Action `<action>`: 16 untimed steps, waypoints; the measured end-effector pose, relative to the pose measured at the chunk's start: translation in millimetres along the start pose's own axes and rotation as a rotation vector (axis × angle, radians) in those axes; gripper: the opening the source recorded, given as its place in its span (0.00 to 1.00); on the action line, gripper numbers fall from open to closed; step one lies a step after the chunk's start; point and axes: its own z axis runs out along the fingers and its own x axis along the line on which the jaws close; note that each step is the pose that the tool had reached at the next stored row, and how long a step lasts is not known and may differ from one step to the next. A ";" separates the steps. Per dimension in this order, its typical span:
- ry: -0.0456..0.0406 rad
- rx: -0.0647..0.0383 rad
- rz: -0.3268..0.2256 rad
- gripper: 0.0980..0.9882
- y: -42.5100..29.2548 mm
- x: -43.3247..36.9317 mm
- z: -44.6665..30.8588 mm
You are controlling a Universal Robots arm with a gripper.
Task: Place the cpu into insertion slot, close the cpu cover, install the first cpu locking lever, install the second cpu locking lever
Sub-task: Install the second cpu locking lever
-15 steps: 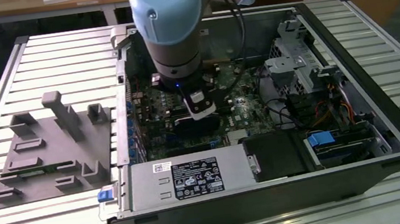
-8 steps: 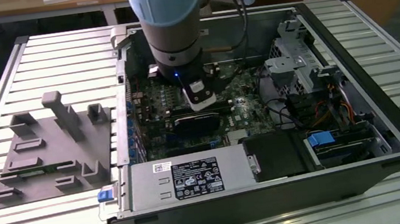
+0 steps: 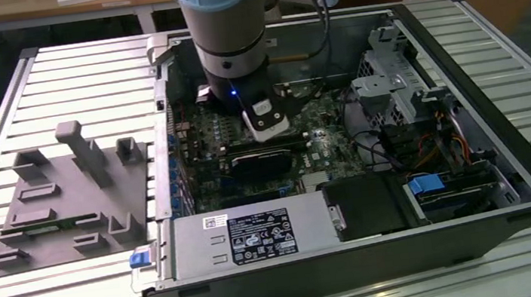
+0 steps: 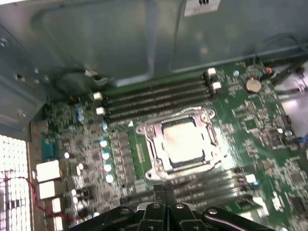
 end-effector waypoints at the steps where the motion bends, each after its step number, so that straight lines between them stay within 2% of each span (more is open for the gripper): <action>1: -0.0018 0.007 0.000 0.00 0.3 -0.9 -0.4; 3: -0.0020 0.013 0.000 0.00 1.1 -4.4 -0.4; 11: 0.0018 0.014 0.002 0.00 5.0 -22.4 1.4; 16: 0.0019 0.014 0.002 0.00 3.2 -23.7 8.5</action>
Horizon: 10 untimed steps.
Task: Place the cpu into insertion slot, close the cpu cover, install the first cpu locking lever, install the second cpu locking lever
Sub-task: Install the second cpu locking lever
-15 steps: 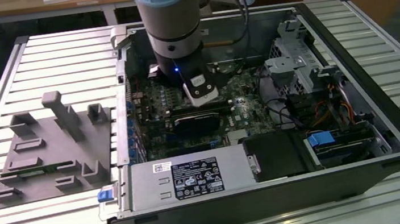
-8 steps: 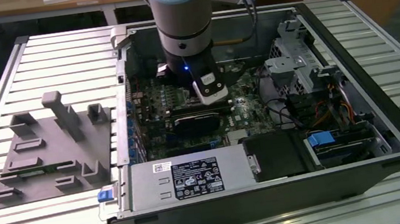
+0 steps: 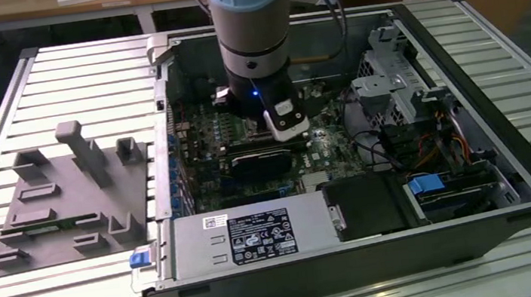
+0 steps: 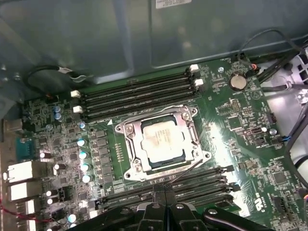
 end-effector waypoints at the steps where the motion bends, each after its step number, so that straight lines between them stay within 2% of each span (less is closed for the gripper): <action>1: 0.0000 0.000 0.000 0.00 -0.5 0.0 1.7; 5: 0.0005 -0.002 0.000 0.00 -2.9 2.0 8.1; 10: 0.0029 -0.011 0.001 0.00 -6.4 8.9 13.8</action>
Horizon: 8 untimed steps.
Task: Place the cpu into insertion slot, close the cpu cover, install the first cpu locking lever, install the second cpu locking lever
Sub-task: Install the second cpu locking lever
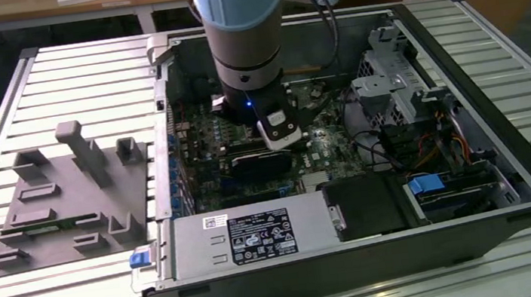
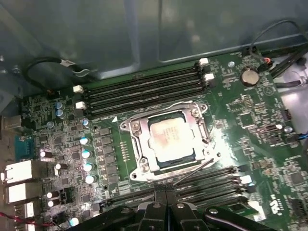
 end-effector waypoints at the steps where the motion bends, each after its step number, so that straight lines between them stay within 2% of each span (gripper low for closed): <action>1: 0.0007 -0.003 0.000 0.00 -0.6 0.8 1.2; 8: 0.0082 -0.032 0.003 0.00 -6.9 2.6 7.4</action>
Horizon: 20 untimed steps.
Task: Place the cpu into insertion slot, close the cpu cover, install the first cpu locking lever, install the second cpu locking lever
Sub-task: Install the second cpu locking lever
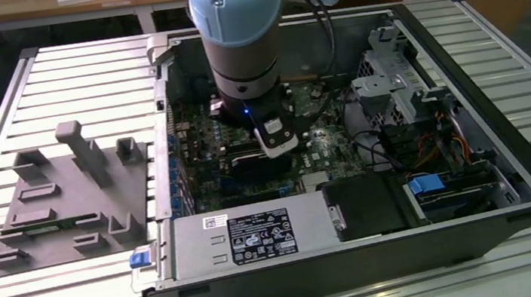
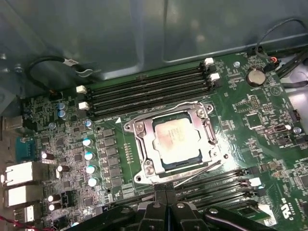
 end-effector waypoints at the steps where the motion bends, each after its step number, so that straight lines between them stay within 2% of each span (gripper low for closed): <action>1: 0.0011 -0.004 0.000 0.00 -1.7 -0.1 0.5; 7: 0.0083 -0.033 0.003 0.00 -14.9 -1.5 2.0; 9: 0.0094 -0.037 0.003 0.00 -16.8 -1.5 4.2; 14: 0.0102 -0.040 0.003 0.00 -16.9 -1.3 5.4; 20: 0.0102 -0.040 0.003 0.00 -10.1 0.6 7.7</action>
